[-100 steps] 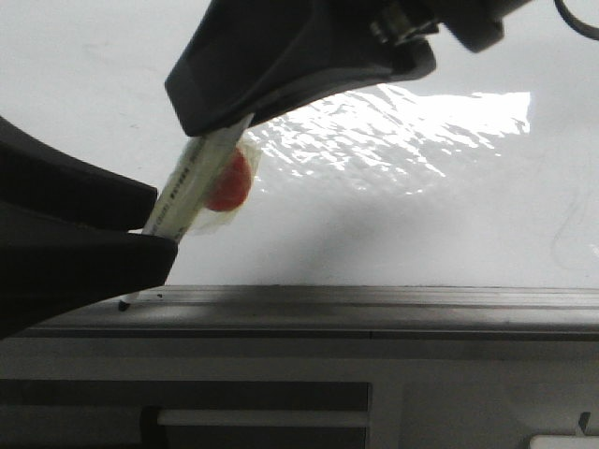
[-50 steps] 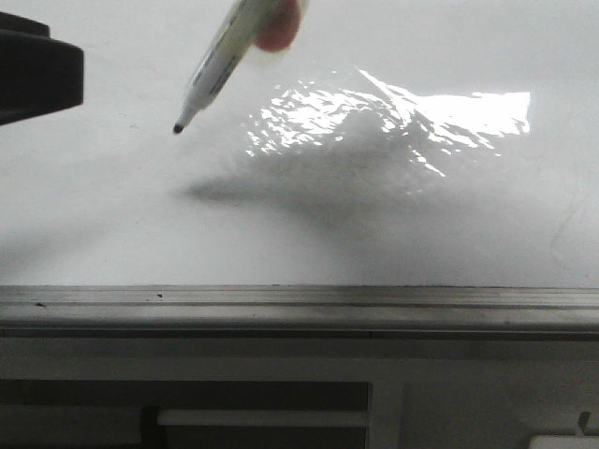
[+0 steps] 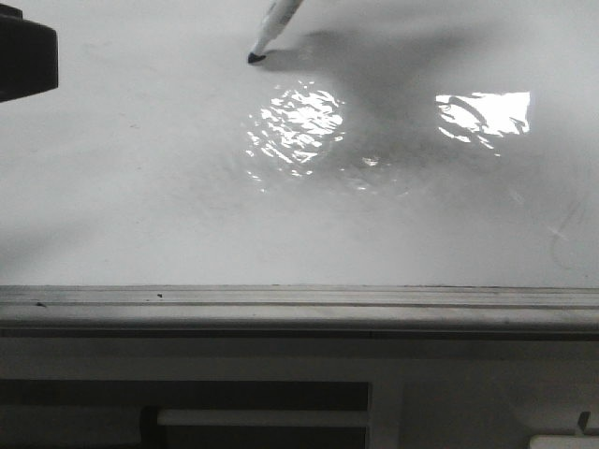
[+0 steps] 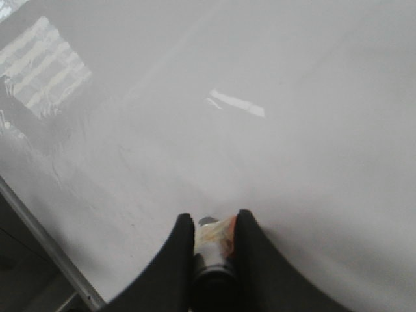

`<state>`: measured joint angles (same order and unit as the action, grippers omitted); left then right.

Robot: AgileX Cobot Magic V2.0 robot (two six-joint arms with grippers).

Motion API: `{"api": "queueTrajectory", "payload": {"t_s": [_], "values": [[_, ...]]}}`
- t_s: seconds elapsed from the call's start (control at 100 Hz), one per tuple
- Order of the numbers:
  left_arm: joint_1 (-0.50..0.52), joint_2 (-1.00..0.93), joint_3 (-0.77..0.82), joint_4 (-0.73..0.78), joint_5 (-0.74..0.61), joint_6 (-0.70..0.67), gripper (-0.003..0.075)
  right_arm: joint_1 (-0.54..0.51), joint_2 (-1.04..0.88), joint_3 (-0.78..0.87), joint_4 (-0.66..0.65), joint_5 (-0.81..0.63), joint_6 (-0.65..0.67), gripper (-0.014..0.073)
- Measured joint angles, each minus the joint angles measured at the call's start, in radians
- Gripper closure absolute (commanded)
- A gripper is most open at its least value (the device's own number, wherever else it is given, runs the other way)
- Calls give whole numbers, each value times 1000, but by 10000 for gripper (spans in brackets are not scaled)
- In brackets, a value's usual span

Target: Write number 9 on whiteboard

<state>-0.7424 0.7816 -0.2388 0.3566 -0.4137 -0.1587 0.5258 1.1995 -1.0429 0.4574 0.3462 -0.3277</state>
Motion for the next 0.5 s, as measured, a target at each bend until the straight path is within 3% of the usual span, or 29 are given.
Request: {"api": "queueTrajectory", "payload": {"t_s": [0.24, 0.5], "values": [[0, 0, 0, 0, 1, 0, 423, 33, 92, -53, 46, 103, 8, 655], [0, 0, 0, 0, 1, 0, 423, -16, 41, -84, -30, 175, 8, 655]]}}
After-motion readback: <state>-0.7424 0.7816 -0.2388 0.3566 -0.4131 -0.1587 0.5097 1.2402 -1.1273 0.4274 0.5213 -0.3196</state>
